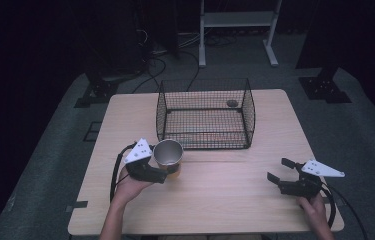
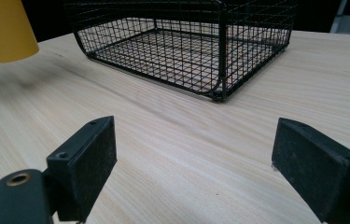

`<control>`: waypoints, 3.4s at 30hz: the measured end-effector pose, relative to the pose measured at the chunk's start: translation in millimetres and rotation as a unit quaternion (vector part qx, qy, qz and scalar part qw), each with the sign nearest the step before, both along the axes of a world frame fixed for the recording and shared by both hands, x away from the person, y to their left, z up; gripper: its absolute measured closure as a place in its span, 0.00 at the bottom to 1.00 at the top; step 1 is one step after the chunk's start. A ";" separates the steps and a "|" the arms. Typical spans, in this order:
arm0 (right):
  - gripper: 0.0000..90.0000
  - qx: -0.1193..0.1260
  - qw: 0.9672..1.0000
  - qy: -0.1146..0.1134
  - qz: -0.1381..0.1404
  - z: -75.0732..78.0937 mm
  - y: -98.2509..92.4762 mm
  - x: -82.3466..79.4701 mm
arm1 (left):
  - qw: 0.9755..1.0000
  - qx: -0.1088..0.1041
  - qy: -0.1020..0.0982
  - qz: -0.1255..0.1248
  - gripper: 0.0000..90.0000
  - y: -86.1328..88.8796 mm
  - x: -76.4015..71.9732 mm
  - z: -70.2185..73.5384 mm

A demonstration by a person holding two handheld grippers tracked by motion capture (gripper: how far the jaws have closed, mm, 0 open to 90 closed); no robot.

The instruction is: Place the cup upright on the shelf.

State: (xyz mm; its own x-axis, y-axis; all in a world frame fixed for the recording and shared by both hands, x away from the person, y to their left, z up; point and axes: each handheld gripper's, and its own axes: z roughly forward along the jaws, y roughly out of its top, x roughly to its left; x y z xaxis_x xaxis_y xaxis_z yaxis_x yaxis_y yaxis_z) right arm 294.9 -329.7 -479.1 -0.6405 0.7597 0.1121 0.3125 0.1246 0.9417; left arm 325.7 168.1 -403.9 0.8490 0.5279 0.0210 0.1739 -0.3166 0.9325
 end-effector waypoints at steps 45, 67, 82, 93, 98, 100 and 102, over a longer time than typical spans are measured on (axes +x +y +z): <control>0.14 0.001 1.000 0.000 0.005 0.1 0.4 0.1 | 0.997 0.009 0.003 -0.079 0.16 -68.6 60.6 61.2; 0.14 0.005 1.000 0.001 0.004 0.0 -0.2 0.5 | 0.996 0.013 0.009 -0.084 0.16 -92.3 109.3 76.9; 0.14 0.005 1.000 0.001 0.006 0.0 -0.2 0.6 | 0.996 -0.002 0.025 -0.086 0.16 -99.1 143.6 75.8; 0.14 0.011 1.000 0.001 0.006 -0.1 -1.6 0.7 | 0.996 0.009 0.035 -0.087 0.16 -112.8 168.2 75.4; 0.14 0.012 1.000 0.001 0.007 -0.1 -1.6 0.6 | 0.995 0.013 0.041 -0.085 0.16 -116.3 178.9 71.6; 0.14 0.013 1.000 0.002 0.008 -0.1 -1.6 0.6 | 0.996 0.012 0.041 -0.081 0.16 -118.4 185.3 68.9; 0.14 0.013 1.000 0.002 0.008 -0.1 -1.7 0.6 | 0.996 0.010 0.041 -0.082 0.16 -118.9 187.3 67.9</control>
State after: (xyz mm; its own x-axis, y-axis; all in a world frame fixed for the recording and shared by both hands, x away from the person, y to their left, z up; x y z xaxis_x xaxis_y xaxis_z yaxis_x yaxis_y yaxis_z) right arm 295.5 -331.4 -479.2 -0.6520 0.7463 0.1341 0.3139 0.1047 0.9437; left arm 513.0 49.2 -336.1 0.9228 0.3830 -0.0423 0.1932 -0.3649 0.9108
